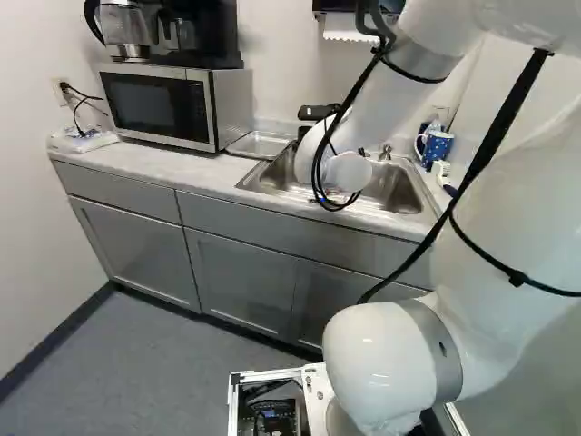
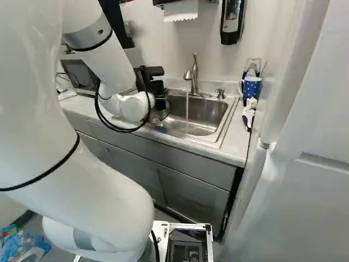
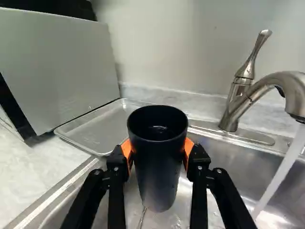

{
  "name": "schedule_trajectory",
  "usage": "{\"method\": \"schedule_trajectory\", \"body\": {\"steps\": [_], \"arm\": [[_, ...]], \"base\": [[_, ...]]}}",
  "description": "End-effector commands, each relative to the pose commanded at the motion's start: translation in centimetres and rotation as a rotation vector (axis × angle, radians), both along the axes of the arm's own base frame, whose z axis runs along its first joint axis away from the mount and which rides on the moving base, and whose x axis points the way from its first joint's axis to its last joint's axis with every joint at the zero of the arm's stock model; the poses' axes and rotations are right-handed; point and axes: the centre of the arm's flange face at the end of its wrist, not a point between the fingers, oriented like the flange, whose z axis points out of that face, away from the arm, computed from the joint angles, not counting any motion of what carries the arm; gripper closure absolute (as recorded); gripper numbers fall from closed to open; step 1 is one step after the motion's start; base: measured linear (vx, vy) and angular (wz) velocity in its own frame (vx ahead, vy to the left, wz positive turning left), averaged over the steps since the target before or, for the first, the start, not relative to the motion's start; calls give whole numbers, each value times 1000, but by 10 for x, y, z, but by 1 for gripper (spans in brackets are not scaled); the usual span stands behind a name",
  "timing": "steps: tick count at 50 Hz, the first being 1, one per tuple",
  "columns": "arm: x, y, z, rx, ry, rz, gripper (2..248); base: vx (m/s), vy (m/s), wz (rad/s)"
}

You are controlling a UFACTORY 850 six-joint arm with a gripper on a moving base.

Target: Rinse the cup and place it in the tray

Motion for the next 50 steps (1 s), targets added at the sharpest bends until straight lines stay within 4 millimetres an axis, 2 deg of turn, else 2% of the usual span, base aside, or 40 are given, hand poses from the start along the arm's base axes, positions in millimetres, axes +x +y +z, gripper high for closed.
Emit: {"method": "schedule_trajectory", "body": {"steps": [12, 34, 50], "arm": [[-1, 8, 11, 0, -10, 20, 127], [2, 19, 11, 0, -11, 43, 127], [5, 22, 24, 2, -40, 51, 127]], "base": [[0, 0, 0], [0, 0, 0], [0, 0, 0]]}}
